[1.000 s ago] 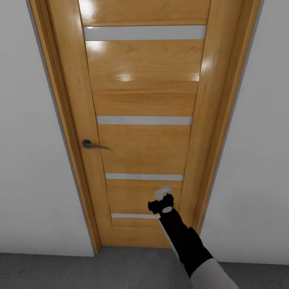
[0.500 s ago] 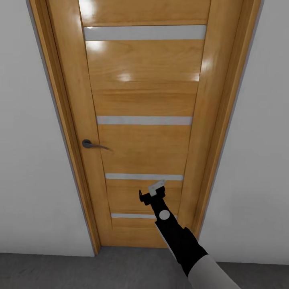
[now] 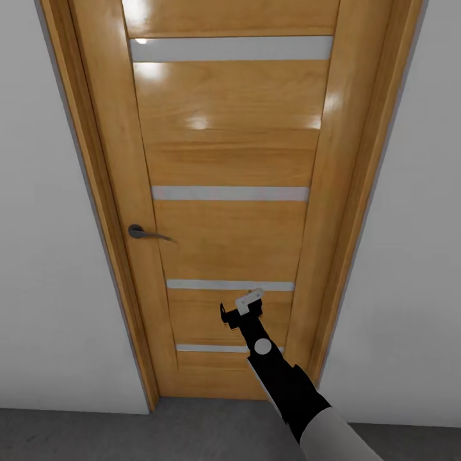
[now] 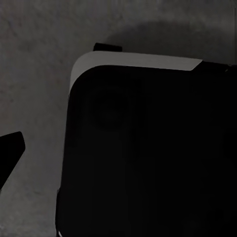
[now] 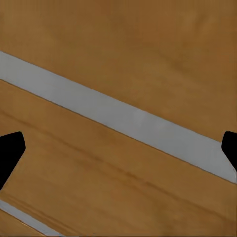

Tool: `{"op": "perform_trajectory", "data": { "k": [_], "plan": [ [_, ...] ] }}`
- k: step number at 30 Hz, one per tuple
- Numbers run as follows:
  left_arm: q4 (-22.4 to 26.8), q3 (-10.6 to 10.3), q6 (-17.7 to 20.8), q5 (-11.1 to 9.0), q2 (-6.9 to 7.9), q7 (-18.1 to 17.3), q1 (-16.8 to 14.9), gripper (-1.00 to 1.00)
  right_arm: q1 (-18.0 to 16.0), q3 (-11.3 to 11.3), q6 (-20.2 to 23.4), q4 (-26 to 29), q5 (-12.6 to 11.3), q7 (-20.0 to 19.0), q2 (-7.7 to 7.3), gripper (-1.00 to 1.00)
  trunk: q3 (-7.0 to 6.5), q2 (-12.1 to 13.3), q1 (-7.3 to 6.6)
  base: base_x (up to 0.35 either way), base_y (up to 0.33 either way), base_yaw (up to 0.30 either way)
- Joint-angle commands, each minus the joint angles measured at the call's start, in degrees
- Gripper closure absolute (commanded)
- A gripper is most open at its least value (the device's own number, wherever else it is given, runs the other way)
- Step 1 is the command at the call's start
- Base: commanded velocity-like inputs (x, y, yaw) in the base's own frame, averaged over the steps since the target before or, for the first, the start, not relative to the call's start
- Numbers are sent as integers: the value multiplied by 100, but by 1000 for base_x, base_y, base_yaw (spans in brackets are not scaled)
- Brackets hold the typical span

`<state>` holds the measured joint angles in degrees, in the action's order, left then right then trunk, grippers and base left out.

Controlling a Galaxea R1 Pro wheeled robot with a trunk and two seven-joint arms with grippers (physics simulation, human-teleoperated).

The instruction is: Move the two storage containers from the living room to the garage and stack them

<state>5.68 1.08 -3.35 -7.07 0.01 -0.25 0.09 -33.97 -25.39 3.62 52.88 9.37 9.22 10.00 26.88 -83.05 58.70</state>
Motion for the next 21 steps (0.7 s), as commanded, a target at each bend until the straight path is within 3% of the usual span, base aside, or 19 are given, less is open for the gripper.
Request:
{"op": "perform_trajectory", "data": {
  "k": [1, 21],
  "plan": [
    [0, 7, -8, -41, 4, -7, 0, -100, -4, -19, -98, -1, 57, 12, 0, -100, 5, -2, 3, 291, 0, 0],
    [-5, 7, -8, -49, 8, -11, 2, -100, -4, -171, -260, -99, 93, -170, 0, -100, 5, -2, 3, 286, 0, 0]
  ]
}}
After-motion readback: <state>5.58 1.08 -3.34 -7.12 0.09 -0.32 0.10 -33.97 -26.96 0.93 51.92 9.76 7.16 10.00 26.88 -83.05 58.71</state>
